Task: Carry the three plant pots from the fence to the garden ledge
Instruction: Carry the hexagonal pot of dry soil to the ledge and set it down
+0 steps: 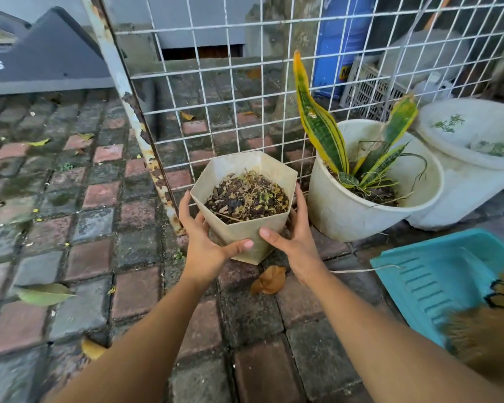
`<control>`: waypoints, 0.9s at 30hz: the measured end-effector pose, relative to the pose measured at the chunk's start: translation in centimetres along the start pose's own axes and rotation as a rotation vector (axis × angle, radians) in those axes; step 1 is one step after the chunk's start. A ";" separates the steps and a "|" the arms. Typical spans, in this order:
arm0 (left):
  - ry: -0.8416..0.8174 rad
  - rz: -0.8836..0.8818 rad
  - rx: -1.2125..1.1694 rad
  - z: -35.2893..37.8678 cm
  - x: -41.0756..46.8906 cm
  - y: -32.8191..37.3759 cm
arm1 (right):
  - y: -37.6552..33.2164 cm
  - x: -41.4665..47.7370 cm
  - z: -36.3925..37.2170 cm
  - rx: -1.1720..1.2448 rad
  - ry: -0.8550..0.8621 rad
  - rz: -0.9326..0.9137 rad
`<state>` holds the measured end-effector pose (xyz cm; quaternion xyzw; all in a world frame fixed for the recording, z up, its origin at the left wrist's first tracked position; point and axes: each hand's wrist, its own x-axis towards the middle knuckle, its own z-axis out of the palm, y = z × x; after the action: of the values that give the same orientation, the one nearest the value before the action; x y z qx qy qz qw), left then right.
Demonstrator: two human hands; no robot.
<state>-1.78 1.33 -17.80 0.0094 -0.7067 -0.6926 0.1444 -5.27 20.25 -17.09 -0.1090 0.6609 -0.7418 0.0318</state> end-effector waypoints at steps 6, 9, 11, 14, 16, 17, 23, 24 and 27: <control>0.021 -0.015 -0.036 0.8 0.4 -0.4 | 1.1 0.3 0.8 0.034 0.042 -0.041; 0.020 -0.025 -0.062 0.7 0.5 -0.1 | 1.0 0.3 0.8 0.011 0.061 -0.037; 0.034 -0.017 -0.068 0.8 0.5 -0.1 | 0.8 0.2 0.5 0.005 0.067 -0.016; 0.074 -0.016 -0.079 1.2 0.1 0.0 | 0.3 -0.1 0.2 0.015 0.065 -0.005; 0.082 -0.018 -0.084 1.3 -0.2 0.3 | -0.1 -0.5 0.1 0.022 0.045 -0.002; 0.085 -0.020 -0.087 1.3 -0.3 0.5 | -0.3 -0.7 0.1 0.026 0.034 -0.004; 0.083 -0.010 -0.084 1.3 -1.7 1.4 | -0.8 -1.6 0.2 0.067 0.023 0.033; 0.083 0.000 -0.081 1.3 -1.9 1.6 | -0.8 -1.8 0.3 0.075 0.024 0.035; 0.104 0.010 -0.086 1.0 -2.6 2.5 | -1.3 -2.4 0.8 0.096 0.028 0.022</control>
<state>0.96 2.98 -15.88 0.0357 -0.6678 -0.7202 0.1845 -2.68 20.10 -16.05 -0.0896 0.6262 -0.7737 0.0360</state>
